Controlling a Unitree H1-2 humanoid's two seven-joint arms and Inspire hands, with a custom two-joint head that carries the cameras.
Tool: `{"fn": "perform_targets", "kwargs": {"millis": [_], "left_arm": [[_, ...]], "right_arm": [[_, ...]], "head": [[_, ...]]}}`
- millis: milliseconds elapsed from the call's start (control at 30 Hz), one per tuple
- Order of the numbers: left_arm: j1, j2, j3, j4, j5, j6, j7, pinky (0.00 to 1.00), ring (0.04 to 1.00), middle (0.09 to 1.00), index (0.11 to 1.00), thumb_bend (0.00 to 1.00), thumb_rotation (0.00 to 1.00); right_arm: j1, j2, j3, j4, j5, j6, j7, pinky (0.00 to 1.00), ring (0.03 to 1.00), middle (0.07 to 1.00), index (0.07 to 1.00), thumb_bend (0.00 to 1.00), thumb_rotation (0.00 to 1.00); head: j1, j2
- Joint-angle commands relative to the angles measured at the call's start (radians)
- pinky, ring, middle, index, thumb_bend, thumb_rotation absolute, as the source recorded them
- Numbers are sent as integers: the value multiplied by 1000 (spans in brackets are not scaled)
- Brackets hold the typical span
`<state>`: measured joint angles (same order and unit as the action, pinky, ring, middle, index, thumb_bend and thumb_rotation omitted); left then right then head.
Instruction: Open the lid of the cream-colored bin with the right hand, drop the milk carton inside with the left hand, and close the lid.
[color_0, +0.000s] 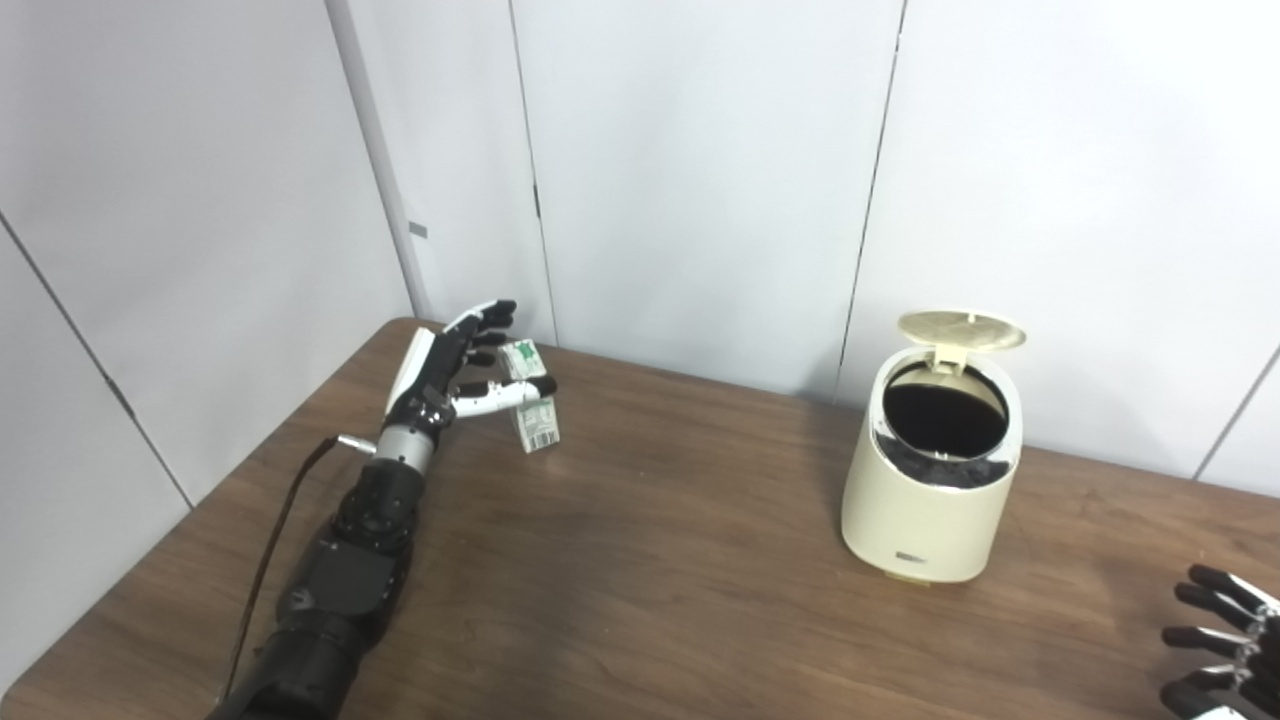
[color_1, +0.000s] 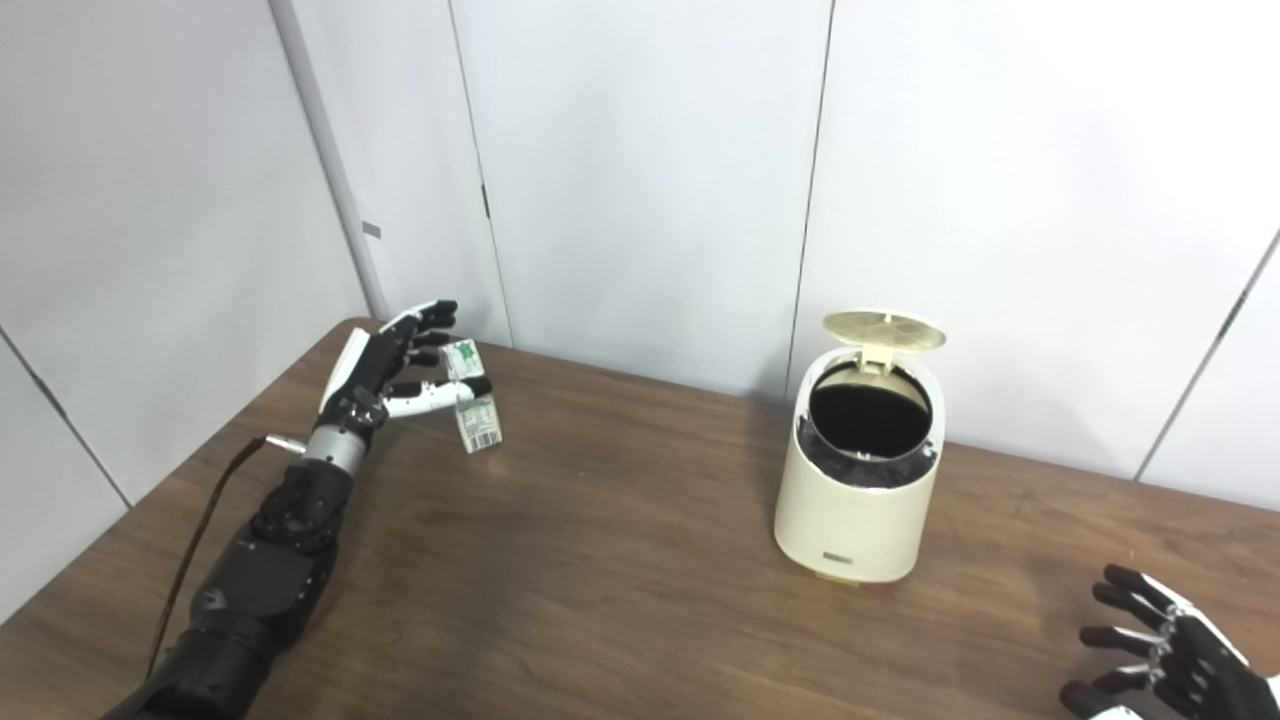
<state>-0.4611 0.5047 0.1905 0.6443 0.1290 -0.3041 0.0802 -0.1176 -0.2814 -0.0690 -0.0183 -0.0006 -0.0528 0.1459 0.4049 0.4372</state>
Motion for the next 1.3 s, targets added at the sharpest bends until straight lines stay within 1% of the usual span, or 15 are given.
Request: {"fn": "perform_targets", "kwargs": {"millis": [0, 100, 167, 300, 400, 500, 600, 700, 833, 900, 1000, 1100, 1167, 1267], "left_arm": [[-42, 25, 7, 1, -7, -48, 25, 754, 790, 820, 846, 1000, 301], [-42, 12, 14, 16, -33, -51, 22, 774, 795, 817, 838, 1000, 280], [-41, 8, 12, 23, -28, -58, 31, 761, 787, 806, 827, 1000, 269], [-39, 2, 13, 24, -34, -37, 27, 762, 775, 796, 822, 1000, 273], [-37, -2, 14, 20, -24, -19, 39, 735, 759, 788, 816, 1000, 283], [-37, -2, 7, 28, -12, -17, 48, 706, 736, 772, 802, 989, 247], [-34, -7, 5, 25, -7, -1, 57, 701, 731, 763, 803, 969, 218], [-34, -11, 3, 32, -1, -6, 73, 675, 721, 754, 795, 964, 208], [-43, -21, 2, 72, 1, -31, 107, 668, 712, 738, 778, 971, 206], [-49, -26, 5, 84, -6, -30, 117, 668, 709, 731, 773, 969, 200], [-55, -28, 3, 107, 0, -49, 140, 660, 703, 723, 762, 950, 198], [-61, -31, 1, 123, 9, -51, 169, 656, 700, 719, 756, 943, 195], [-66, -32, -2, 137, 14, -61, 186, 633, 687, 710, 746, 930, 182], [-72, -34, -4, 153, 16, -77, 214, 624, 681, 705, 737, 913, 163]], "right_arm": [[-19, -22, -13, -32, 12, -25, 4, 438, 655, 787, 786, 1000, 447], [-18, -24, -13, -31, 5, -26, 1, 442, 658, 788, 790, 1000, 454], [-17, -24, -13, -29, 9, -27, 2, 450, 664, 792, 792, 1000, 462], [-14, -26, -14, -33, 17, -25, 8, 455, 669, 795, 794, 1000, 457], [-11, -25, -14, -39, 18, -23, 8, 458, 666, 794, 795, 1000, 453], [-7, -23, -15, -39, 22, -25, 10, 463, 674, 798, 797, 1000, 450], [-4, -22, -17, -39, 25, -20, 11, 463, 677, 797, 793, 1000, 454], [1, -22, -17, -41, 25, -19, 12, 467, 680, 793, 792, 1000, 457], [7, -24, -20, -35, 30, -30, 17, 474, 687, 797, 794, 1000, 462], [10, -24, -21, -38, 33, -25, 17, 474, 689, 796, 791, 1000, 462], [16, -23, -23, -45, 44, -16, 22, 467, 686, 799, 786, 1000, 458], [20, -24, -23, -46, 47, -18, 23, 469, 681, 797, 782, 1000, 457], [22, -26, -21, -44, 42, -24, 23, 482, 684, 799, 784, 1000, 459], [25, -26, -20, -48, 41, -23, 23, 488, 689, 804, 787, 1000, 461]], "head": [[0, 1], [1, 2], [1, 2], [-1, 4], [-3, 5], [-5, 7], [-5, 8], [-7, 10], [-9, 14], [-10, 16], [-9, 19], [-8, 22], [-7, 22], [-6, 24]]}}
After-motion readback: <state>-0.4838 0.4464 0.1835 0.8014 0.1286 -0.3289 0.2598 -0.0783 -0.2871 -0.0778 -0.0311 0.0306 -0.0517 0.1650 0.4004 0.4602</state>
